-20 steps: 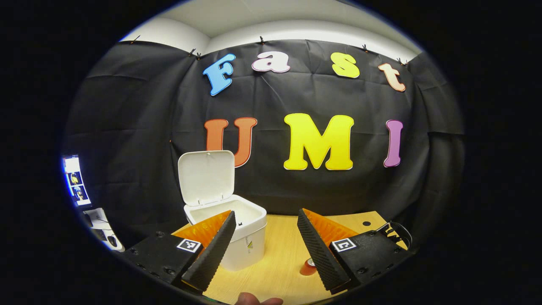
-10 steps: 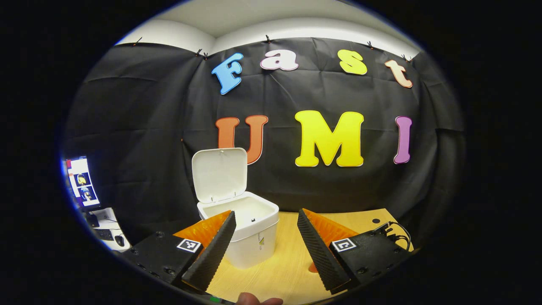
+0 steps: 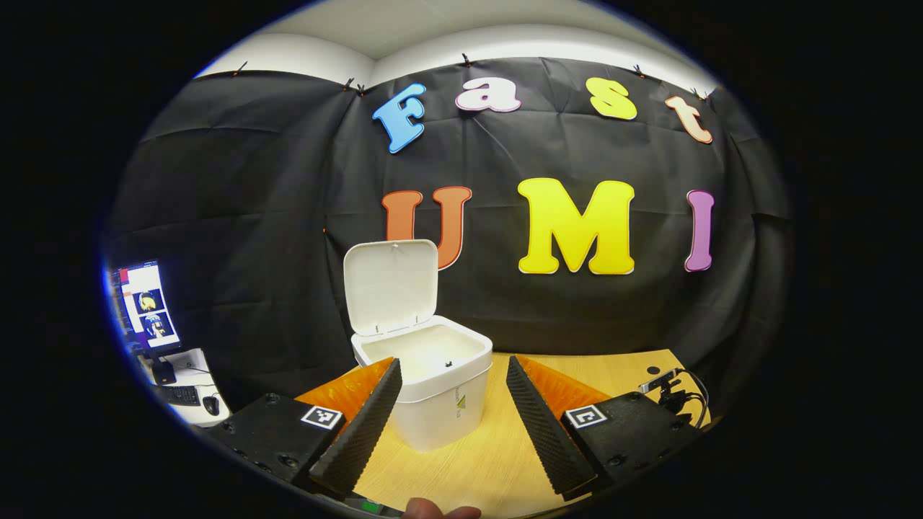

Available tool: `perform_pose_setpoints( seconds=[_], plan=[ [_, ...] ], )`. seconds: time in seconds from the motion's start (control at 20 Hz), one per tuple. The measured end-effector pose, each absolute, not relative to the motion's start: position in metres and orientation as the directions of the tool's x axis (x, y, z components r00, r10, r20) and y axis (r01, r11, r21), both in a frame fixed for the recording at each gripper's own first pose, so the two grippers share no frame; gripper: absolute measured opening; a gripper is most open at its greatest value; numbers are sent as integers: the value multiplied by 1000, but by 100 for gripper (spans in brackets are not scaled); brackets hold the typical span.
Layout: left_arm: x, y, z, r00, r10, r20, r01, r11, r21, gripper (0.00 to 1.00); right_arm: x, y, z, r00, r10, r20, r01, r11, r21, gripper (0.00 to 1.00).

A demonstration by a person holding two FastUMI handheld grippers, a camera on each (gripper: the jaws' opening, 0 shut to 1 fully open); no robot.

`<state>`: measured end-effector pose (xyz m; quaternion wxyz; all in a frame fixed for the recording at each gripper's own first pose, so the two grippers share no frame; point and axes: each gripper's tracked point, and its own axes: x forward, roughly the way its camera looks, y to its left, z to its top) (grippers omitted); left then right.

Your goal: Press the lid of the desktop garbage bin to open it, pick up the crumpled paper on the desktop and throw it into the bin, then pick up the pop can on the desktop and drop it into the bin, and finally close the garbage bin lid.

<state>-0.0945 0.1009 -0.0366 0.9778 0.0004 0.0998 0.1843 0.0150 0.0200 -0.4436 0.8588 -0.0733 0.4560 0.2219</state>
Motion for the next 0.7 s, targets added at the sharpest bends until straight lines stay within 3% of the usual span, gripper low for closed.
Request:
perform_pose_setpoints(
  seconds=[0.2, 0.25, 0.45, 0.7],
  plan=[
    [-92, 102, -37, 913, 357, -198, -358, 933, 33, 96, 15, 20, -440, 471, 321, -822, -439, 893, 97, 27],
    [-92, 102, -36, 914, 355, -195, -356, 934, 33, 96, 13, 22, -443, 463, 321, -826, -435, 895, 104, 11],
    [-89, 99, -36, 922, 337, -190, -336, 941, 36, 96, 7, 24, -432, 456, 336, -824, -436, 891, 122, 11],
    [-85, 97, -46, 933, 299, -201, -302, 953, 19, 96, 7, 37, -365, 504, 402, -765, -446, 879, 168, 11]
  ],
)
